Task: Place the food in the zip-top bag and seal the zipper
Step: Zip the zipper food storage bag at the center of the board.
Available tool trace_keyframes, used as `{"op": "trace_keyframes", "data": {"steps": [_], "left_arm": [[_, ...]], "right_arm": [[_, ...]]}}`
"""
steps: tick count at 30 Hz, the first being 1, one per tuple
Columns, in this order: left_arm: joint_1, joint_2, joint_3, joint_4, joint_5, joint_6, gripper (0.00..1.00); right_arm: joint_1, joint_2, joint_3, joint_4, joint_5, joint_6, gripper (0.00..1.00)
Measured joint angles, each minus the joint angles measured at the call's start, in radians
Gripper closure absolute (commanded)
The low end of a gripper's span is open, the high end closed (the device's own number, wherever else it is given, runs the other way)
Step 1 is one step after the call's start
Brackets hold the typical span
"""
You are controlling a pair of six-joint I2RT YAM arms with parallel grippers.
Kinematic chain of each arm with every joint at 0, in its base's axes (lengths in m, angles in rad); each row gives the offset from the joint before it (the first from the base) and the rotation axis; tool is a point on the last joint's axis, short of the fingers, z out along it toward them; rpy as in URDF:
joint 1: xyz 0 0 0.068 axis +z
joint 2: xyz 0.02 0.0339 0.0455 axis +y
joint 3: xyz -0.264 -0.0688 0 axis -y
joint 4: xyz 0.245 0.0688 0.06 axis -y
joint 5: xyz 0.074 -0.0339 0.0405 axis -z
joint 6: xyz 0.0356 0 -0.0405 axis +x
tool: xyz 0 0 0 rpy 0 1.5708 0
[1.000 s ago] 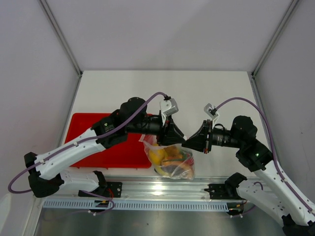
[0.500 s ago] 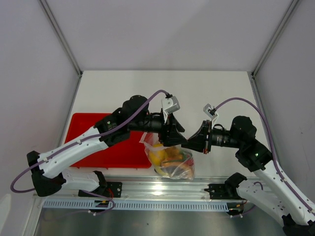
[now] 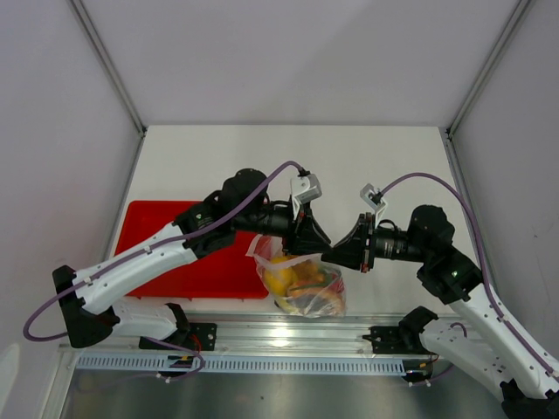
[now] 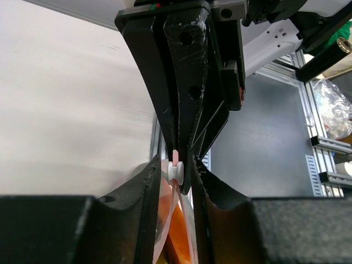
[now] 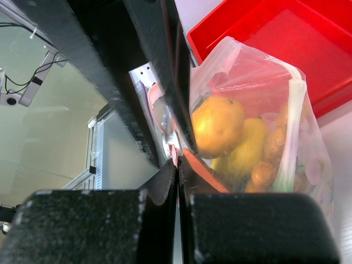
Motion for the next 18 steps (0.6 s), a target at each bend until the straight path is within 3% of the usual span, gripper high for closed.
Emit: {"op": "trace_keyframes", "data": {"steps": [5, 18], "left_arm": [[0.003, 0.001, -0.007, -0.003, 0.018, 0.0, 0.99], [0.022, -0.001, -0.036, 0.04, 0.0, -0.054, 0.99]], "right_arm": [[0.0, 0.005, 0.0, 0.0, 0.003, 0.0, 1.0], [0.008, -0.005, 0.0, -0.008, 0.128, 0.029, 1.0]]}}
